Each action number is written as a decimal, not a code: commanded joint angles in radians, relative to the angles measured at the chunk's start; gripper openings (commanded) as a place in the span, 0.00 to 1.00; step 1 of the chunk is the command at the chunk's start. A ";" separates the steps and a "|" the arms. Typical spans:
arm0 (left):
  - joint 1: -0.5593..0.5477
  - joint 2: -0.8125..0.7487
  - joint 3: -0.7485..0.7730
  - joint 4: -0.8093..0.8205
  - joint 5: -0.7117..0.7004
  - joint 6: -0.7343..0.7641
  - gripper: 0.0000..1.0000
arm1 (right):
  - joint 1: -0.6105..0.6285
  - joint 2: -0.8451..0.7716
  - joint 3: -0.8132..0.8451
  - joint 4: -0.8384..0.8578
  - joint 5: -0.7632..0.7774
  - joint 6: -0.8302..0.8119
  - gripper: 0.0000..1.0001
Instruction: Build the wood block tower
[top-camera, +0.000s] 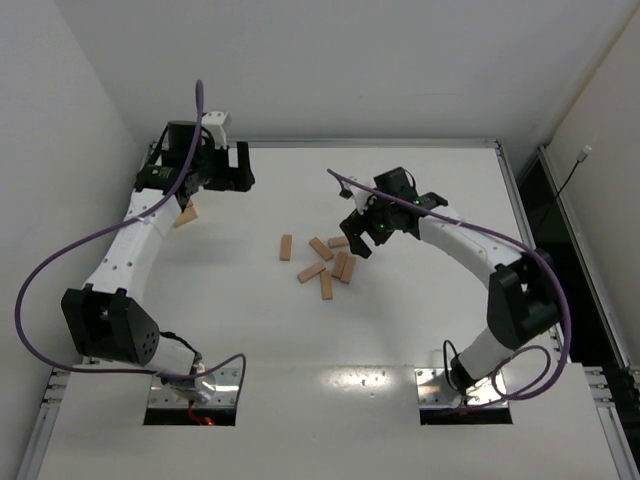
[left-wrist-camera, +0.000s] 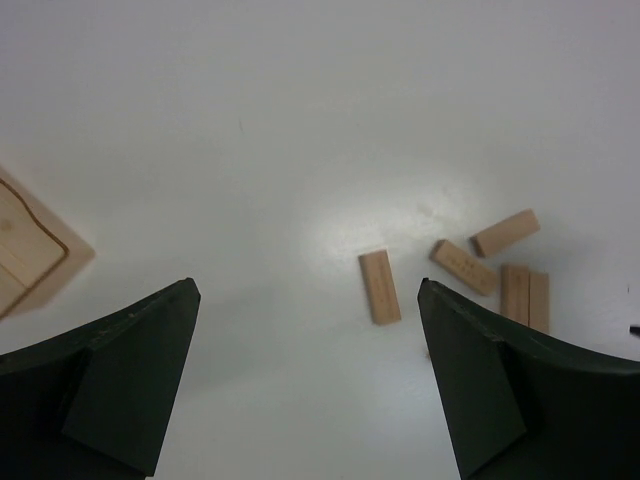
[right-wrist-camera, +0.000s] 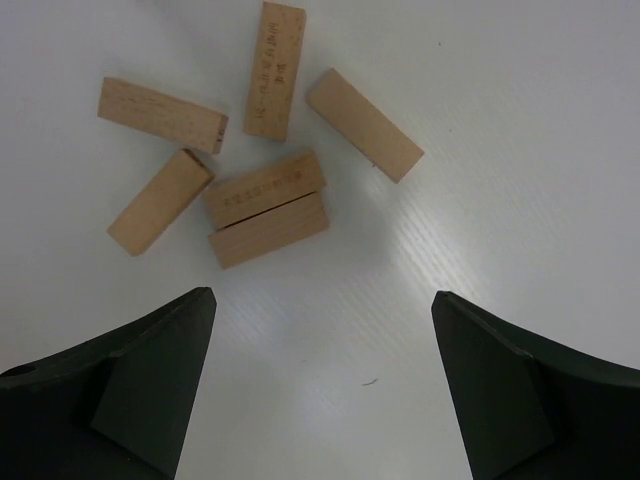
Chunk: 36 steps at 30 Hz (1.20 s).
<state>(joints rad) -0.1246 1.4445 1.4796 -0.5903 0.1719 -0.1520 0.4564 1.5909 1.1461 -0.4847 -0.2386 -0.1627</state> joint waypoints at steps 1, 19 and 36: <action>-0.004 -0.032 -0.030 0.046 0.026 -0.031 0.90 | -0.001 0.067 0.102 0.032 0.001 -0.196 0.87; 0.016 0.043 0.013 0.037 0.026 -0.040 0.90 | 0.024 0.500 0.457 -0.196 -0.039 -0.615 0.74; 0.079 0.080 0.013 0.027 0.058 -0.049 0.90 | 0.062 0.649 0.587 -0.201 0.028 -0.650 0.59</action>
<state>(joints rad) -0.0658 1.5311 1.4746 -0.5892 0.2146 -0.1925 0.5011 2.2219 1.6894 -0.6849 -0.2192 -0.7704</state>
